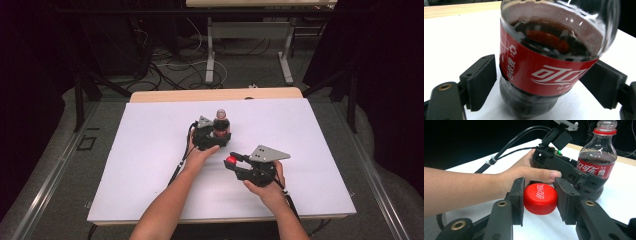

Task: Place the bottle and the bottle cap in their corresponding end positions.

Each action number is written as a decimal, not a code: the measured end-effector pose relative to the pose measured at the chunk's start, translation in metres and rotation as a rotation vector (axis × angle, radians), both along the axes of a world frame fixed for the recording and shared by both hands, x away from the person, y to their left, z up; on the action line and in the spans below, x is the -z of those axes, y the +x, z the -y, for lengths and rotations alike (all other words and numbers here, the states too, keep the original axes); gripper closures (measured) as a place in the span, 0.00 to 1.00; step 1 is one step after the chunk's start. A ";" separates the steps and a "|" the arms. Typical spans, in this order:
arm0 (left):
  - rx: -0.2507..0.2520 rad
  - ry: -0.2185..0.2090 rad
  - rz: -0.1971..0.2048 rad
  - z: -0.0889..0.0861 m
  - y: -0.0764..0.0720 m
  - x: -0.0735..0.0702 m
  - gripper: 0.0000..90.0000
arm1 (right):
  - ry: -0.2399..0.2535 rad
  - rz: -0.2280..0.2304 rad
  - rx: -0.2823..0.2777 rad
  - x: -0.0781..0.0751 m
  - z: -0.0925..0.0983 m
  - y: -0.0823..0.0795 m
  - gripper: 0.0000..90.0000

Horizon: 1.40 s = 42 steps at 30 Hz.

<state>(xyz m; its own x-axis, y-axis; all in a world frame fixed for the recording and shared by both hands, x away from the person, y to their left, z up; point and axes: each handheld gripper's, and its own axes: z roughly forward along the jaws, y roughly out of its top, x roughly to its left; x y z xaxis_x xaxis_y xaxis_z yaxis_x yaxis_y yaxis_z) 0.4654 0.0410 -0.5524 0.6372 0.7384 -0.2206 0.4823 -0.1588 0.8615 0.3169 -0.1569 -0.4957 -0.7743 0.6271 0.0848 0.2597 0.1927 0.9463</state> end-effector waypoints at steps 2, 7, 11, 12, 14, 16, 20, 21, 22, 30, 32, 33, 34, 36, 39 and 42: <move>0.011 0.011 -0.008 -0.002 0.000 -0.002 0.14 | -0.009 -0.003 -0.006 0.001 0.000 0.001 0.68; 0.023 -0.012 -0.011 -0.006 -0.010 -0.009 0.01 | -0.020 -0.008 0.000 0.007 -0.002 0.008 0.68; 0.026 -0.037 -0.010 -0.016 -0.023 -0.021 0.01 | -0.043 -0.027 0.009 0.016 -0.006 0.013 0.68; 0.033 -0.043 -0.001 -0.019 -0.026 -0.024 0.01 | -0.065 -0.028 0.006 0.018 -0.007 0.014 0.68; 0.041 -0.074 0.008 -0.025 -0.032 -0.030 0.01 | -0.083 -0.028 0.005 0.022 -0.011 0.015 0.68; 0.047 -0.084 0.020 -0.031 -0.041 -0.036 0.01 | -0.098 -0.024 0.003 0.026 -0.015 0.015 0.68; 0.041 -0.112 0.030 -0.042 -0.056 -0.046 0.01 | -0.128 -0.058 -0.008 0.035 -0.020 0.017 0.68; 0.036 -0.100 0.030 -0.045 -0.059 -0.048 0.01 | -0.119 -0.072 -0.013 0.038 -0.022 0.018 0.68; 0.034 -0.096 0.019 -0.048 -0.062 -0.049 0.01 | -0.133 -0.080 -0.014 0.041 -0.022 0.020 0.68; 0.026 -0.035 0.034 -0.062 -0.088 -0.055 0.01 | -0.174 -0.130 -0.014 0.054 -0.029 0.025 0.68; 0.011 -0.043 0.029 -0.065 -0.094 -0.055 0.01 | -0.194 -0.155 -0.017 0.057 -0.031 0.025 0.68; 0.016 -0.032 0.028 -0.068 -0.096 -0.055 0.01 | -0.196 -0.147 -0.012 0.060 -0.033 0.027 0.68; 0.009 -0.045 0.023 -0.069 -0.098 -0.054 0.01 | -0.197 -0.153 -0.008 0.062 -0.035 0.027 0.68; 0.009 -0.024 0.026 -0.073 -0.101 -0.053 0.01 | -0.216 -0.161 -0.018 0.065 -0.037 0.029 0.68; 0.001 -0.024 0.029 -0.077 -0.103 -0.048 0.01 | -0.230 -0.164 -0.017 0.067 -0.041 0.031 0.68; -0.003 -0.034 0.027 -0.079 -0.104 -0.044 0.01 | -0.250 -0.162 -0.019 0.069 -0.044 0.033 0.68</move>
